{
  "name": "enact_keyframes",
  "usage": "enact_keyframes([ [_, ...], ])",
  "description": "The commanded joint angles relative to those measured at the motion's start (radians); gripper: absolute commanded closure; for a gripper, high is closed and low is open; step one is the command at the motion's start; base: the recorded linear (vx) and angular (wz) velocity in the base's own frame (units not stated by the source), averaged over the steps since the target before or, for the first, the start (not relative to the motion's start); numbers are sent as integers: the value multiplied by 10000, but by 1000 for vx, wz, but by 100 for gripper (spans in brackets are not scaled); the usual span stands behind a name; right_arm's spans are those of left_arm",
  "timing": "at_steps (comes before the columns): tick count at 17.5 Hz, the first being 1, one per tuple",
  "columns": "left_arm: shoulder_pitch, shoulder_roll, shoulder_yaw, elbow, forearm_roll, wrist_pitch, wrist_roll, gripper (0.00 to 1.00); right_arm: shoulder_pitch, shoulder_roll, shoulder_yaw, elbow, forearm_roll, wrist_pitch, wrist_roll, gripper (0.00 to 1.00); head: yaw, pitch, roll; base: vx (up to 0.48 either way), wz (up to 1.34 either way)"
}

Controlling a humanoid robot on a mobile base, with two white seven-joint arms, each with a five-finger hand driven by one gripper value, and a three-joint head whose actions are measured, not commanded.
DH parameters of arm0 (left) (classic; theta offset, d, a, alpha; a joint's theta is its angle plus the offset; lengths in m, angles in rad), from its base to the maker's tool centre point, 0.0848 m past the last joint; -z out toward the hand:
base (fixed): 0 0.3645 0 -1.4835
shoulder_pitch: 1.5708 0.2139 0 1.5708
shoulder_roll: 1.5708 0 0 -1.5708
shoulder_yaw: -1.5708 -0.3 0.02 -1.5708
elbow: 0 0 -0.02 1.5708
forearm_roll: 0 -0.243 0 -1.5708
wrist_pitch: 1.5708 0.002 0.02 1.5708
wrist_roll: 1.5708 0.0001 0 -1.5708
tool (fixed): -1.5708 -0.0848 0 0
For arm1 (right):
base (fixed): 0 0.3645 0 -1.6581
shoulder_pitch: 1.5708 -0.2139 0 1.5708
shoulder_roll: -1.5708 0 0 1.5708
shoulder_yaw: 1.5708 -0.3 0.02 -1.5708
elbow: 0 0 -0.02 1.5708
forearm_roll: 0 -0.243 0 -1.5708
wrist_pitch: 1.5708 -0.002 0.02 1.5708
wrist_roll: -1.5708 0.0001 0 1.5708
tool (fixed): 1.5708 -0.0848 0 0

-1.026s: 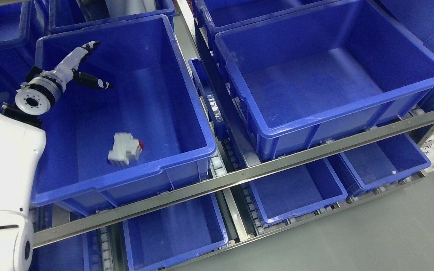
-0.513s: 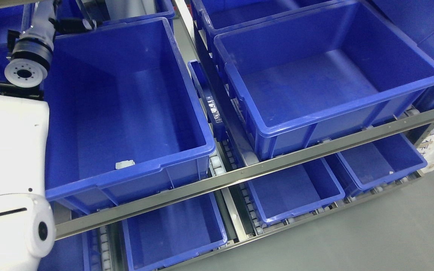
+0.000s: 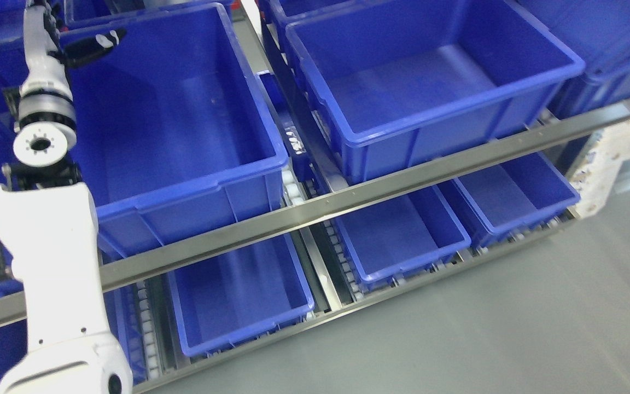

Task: Place circuit breaker on shelf

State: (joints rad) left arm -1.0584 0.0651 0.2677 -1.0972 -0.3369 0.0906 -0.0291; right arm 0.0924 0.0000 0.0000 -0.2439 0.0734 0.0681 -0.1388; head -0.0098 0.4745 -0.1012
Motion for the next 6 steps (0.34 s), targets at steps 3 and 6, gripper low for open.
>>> enact_keyframes([
  [3,1978,-476,-177,-4398,316,75,30,0,-3,-175,199,0,2,117,23,0,0,0,0,-285,-123],
  [6,1978,-476,-162,-4444,316,75,30,0,-3,-175,199,0,2,117,23,0,0,0,0,-245,-52],
])
